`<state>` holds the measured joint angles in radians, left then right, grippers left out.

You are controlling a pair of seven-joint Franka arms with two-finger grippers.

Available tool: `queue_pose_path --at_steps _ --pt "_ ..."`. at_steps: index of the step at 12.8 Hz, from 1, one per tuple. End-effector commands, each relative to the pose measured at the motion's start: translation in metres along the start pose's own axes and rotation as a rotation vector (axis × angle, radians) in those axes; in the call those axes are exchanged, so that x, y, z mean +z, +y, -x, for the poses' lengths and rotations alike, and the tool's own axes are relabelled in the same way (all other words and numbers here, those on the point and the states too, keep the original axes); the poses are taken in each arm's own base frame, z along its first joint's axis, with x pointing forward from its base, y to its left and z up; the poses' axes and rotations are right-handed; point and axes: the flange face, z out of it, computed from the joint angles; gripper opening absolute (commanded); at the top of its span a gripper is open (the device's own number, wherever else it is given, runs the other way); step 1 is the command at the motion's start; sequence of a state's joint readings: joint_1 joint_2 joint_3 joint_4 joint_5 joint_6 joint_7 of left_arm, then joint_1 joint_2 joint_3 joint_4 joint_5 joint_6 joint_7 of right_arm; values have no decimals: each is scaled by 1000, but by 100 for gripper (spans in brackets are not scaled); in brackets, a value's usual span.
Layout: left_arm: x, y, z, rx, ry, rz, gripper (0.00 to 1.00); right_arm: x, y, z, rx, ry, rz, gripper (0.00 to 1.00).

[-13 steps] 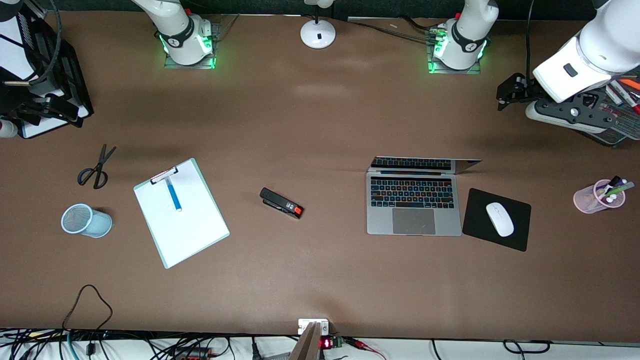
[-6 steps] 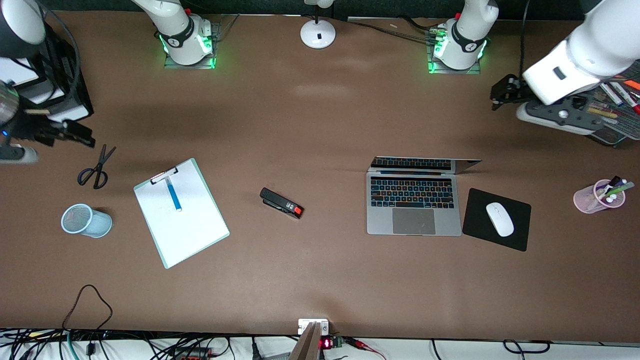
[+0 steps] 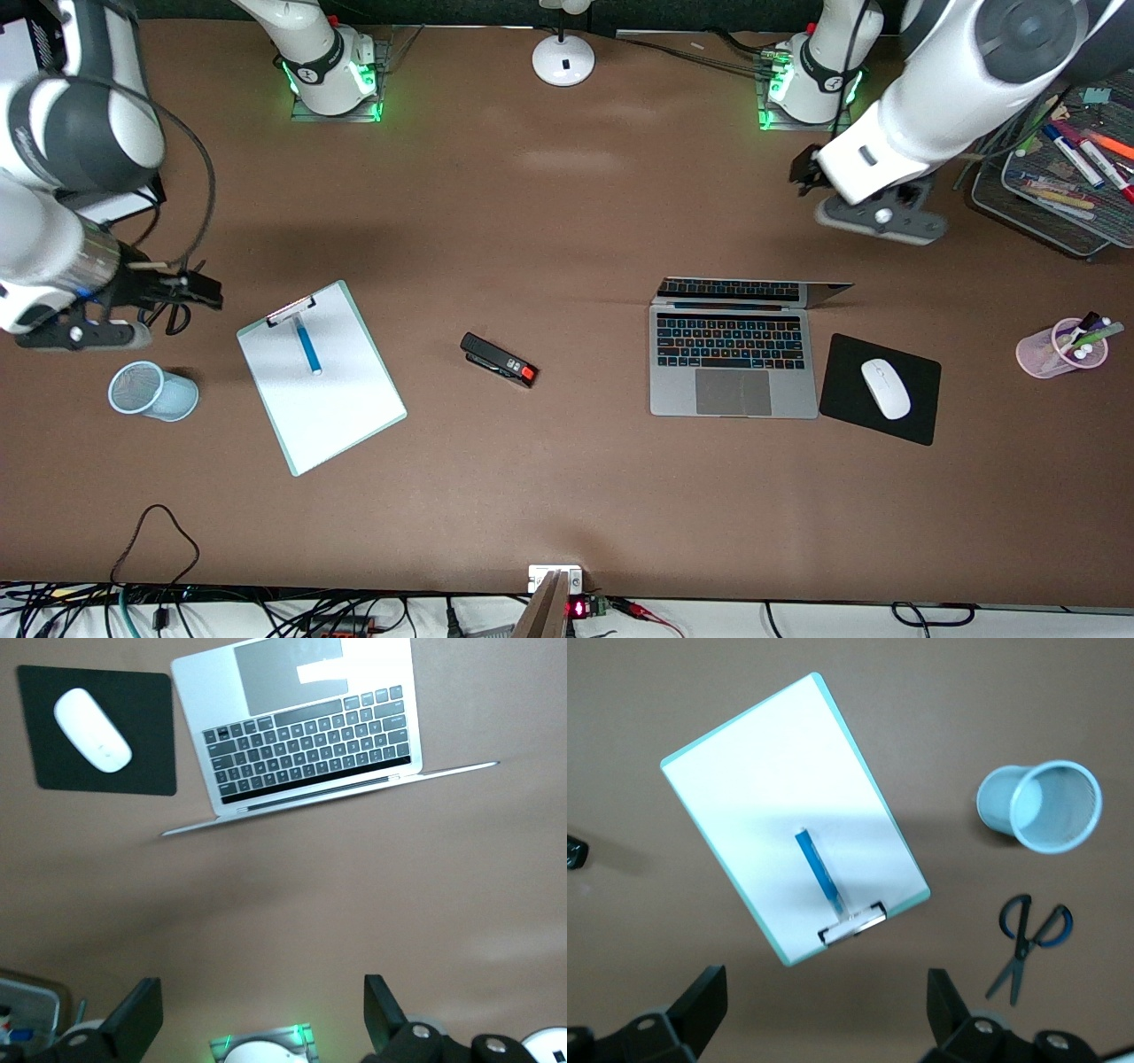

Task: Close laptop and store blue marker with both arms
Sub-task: 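Reach the right gripper to the blue marker while the left gripper reaches the laptop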

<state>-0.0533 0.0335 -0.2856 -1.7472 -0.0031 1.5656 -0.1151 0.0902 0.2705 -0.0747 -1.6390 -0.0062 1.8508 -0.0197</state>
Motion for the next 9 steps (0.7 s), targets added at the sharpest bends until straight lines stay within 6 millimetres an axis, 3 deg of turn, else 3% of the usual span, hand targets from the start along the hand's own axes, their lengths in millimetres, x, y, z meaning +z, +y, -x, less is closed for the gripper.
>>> queue_pose_path --at_steps 1,5,6,9 --pt "47 9 -10 2 14 6 100 35 -4 -20 -32 -1 17 100" --pt "106 9 -39 -4 -5 33 100 86 -23 -38 -112 -9 25 100" --pt "114 9 -45 -35 -3 40 100 104 -29 -43 -161 -4 30 100" --pt "136 1 -65 -95 14 63 100 130 -33 -48 -229 -10 30 100"
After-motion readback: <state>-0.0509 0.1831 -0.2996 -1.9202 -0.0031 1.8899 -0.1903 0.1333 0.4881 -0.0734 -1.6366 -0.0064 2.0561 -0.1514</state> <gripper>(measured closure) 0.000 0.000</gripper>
